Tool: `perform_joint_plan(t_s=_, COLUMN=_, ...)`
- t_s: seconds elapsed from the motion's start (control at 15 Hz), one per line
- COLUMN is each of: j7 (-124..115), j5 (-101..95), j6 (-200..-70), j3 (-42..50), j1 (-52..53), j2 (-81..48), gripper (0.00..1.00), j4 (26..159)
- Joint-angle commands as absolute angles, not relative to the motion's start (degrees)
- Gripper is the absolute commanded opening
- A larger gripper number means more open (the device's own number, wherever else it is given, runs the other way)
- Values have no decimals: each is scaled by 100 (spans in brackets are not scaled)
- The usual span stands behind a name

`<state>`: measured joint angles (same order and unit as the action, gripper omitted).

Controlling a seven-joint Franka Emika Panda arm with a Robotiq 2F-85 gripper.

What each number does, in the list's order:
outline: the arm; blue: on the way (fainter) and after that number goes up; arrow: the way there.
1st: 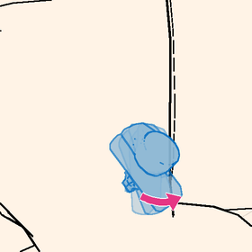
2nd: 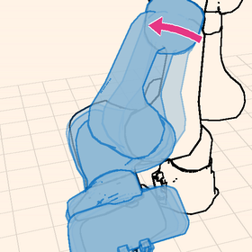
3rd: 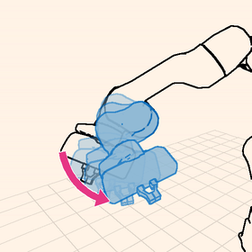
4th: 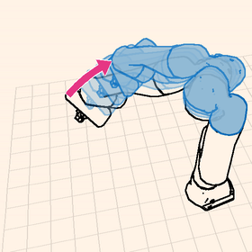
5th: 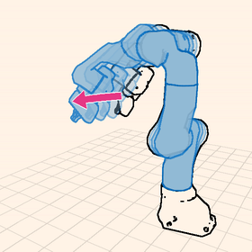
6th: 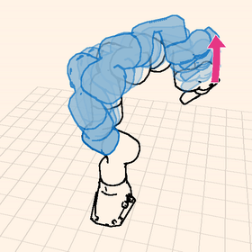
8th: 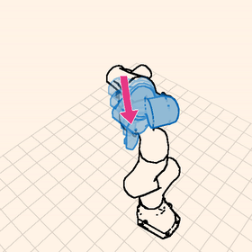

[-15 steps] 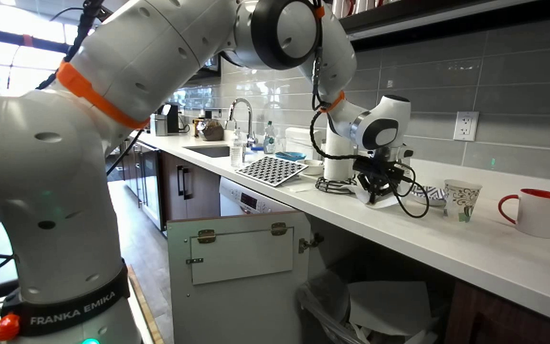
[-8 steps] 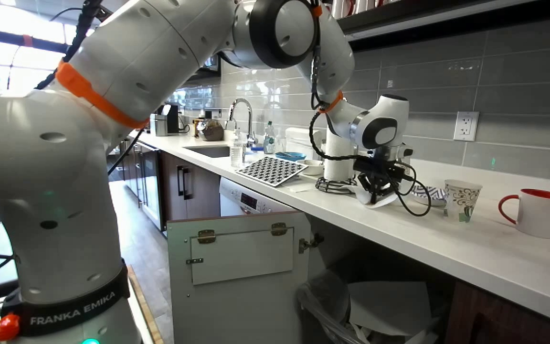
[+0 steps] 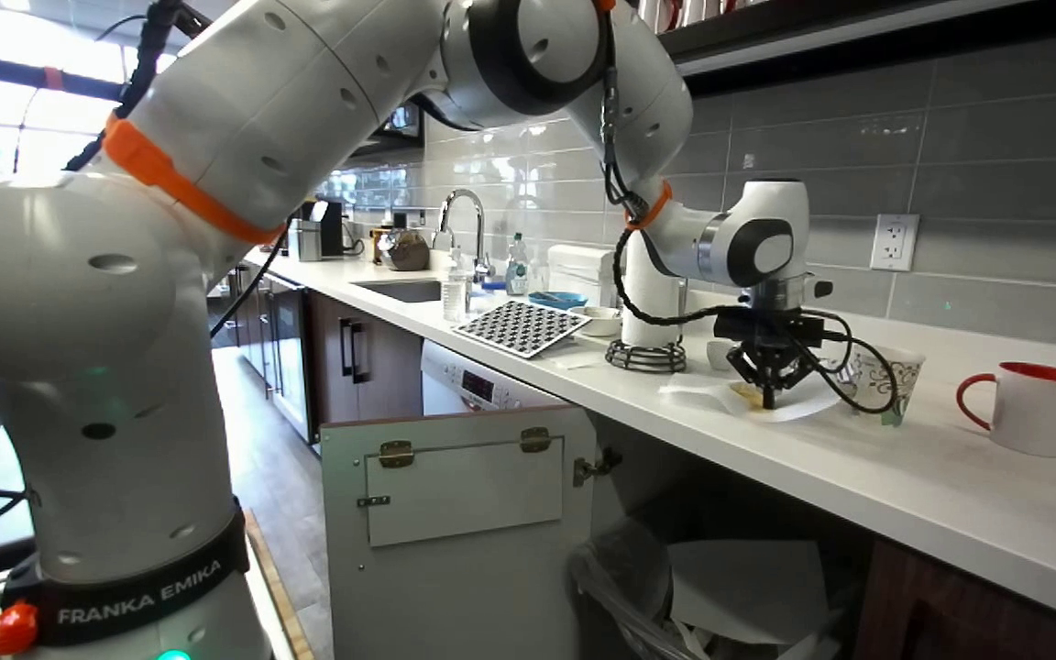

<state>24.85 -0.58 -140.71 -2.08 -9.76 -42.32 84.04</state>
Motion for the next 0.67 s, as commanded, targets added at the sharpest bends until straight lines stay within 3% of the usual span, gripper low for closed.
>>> perform_joint_plan(t_s=0.0, j7=2284, j5=-385, j6=-14153, j3=57, j1=-925, j2=-4155, gripper=0, j4=8770)
perform_joint_plan(t_s=0.27, j7=2297, j5=-350, j6=-14035, j3=38, j1=-1000, j2=-4002, gripper=0, j4=8864)
perform_joint_plan(t_s=0.33, j7=2326, j5=-302, j6=-14022, j3=3, j1=-1036, j2=-3935, gripper=26, j4=8900)
perform_joint_plan(t_s=0.47, j7=2418, j5=-236, j6=-13976, j3=-62, j1=-1113, j2=-3805, gripper=33, j4=8979)
perform_joint_plan(t_s=0.6, j7=2480, j5=-195, j6=-13944, j3=-103, j1=-1172, j2=-3637, gripper=49, j4=9107)
